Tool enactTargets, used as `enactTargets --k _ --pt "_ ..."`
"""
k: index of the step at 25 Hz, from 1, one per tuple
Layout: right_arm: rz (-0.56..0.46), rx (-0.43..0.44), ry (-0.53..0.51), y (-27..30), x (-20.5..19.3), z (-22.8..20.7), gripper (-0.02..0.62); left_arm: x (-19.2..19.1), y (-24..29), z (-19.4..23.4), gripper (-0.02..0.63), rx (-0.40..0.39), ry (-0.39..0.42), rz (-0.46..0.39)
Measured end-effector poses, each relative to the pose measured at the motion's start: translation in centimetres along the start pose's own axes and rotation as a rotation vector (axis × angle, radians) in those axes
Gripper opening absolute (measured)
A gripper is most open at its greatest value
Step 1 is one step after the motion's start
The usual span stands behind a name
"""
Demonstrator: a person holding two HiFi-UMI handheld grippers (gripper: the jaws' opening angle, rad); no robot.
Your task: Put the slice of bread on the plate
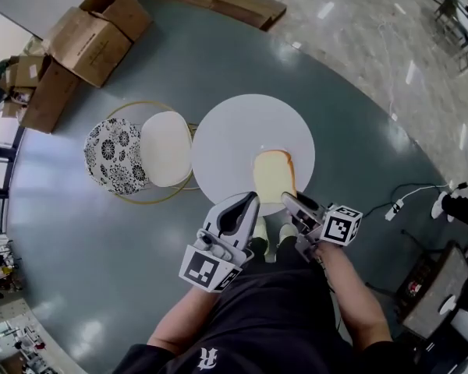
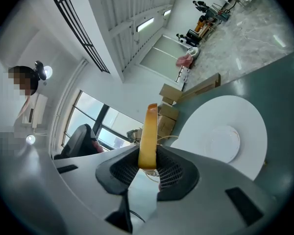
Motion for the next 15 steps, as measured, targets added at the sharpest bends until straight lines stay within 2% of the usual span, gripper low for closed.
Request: enactTargets --k 9,15 --pt "0.072 -0.072 0.081 2.5 -0.4 -10.7 0.091 -5.4 3.3 4.2 0.006 0.034 -0.027 0.045" --pt "0.097 -0.114 0.12 3.3 -0.4 -15.9 0.091 -8.2 4.3 5.7 0.006 0.064 -0.037 0.073"
Point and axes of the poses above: the fingertips, and each gripper's own axes: y forward along the fingers, z to its left, x out of its top, the point moved 10 cm from there along -y, backward along the fingers, and after that the axes turned 13 degrees about x, right-handed, at the moved point
